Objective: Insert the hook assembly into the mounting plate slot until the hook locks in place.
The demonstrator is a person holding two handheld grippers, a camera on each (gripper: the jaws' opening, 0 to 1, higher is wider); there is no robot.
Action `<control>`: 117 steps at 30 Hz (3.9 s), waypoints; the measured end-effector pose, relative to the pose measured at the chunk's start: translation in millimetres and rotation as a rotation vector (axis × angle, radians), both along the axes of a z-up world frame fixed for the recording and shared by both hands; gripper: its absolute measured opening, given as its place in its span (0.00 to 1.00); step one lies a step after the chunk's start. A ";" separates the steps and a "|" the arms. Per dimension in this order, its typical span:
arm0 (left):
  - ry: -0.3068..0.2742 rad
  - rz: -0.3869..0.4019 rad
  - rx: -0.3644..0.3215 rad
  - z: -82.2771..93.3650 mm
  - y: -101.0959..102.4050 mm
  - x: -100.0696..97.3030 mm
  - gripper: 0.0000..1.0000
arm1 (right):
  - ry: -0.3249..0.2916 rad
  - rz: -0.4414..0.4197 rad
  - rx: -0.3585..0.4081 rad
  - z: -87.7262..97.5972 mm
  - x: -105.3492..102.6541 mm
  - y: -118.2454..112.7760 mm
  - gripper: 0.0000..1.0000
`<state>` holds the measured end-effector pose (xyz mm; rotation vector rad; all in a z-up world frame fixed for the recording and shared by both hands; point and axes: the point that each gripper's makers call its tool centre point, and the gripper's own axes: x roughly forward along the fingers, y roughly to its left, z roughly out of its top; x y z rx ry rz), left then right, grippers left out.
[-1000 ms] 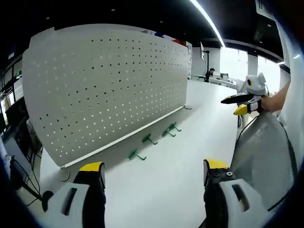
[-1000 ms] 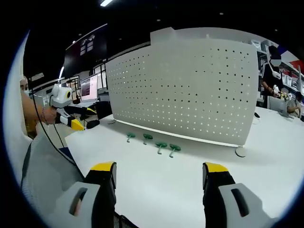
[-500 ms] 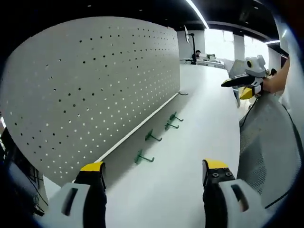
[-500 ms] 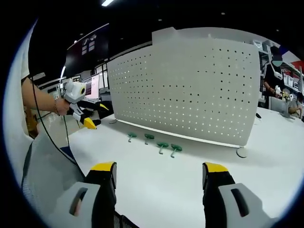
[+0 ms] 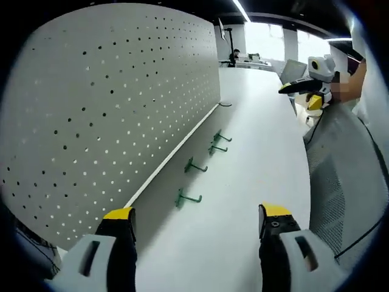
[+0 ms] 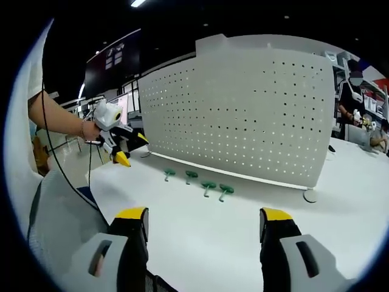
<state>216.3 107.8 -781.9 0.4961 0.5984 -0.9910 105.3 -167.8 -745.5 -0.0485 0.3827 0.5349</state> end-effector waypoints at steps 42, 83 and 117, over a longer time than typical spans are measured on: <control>0.138 -0.291 0.252 -51.3 -26.5 30.5 0.81 | 0.031 0.000 -0.027 -7.9 0.3 1.4 0.72; 0.246 -0.414 0.405 -100.6 -23.1 38.9 0.73 | 0.033 -0.042 -0.053 -12.4 1.0 -8.0 0.70; 0.227 -0.255 0.360 -98.4 -23.8 63.9 0.25 | 0.029 -0.047 -0.047 -12.3 1.6 -7.9 0.70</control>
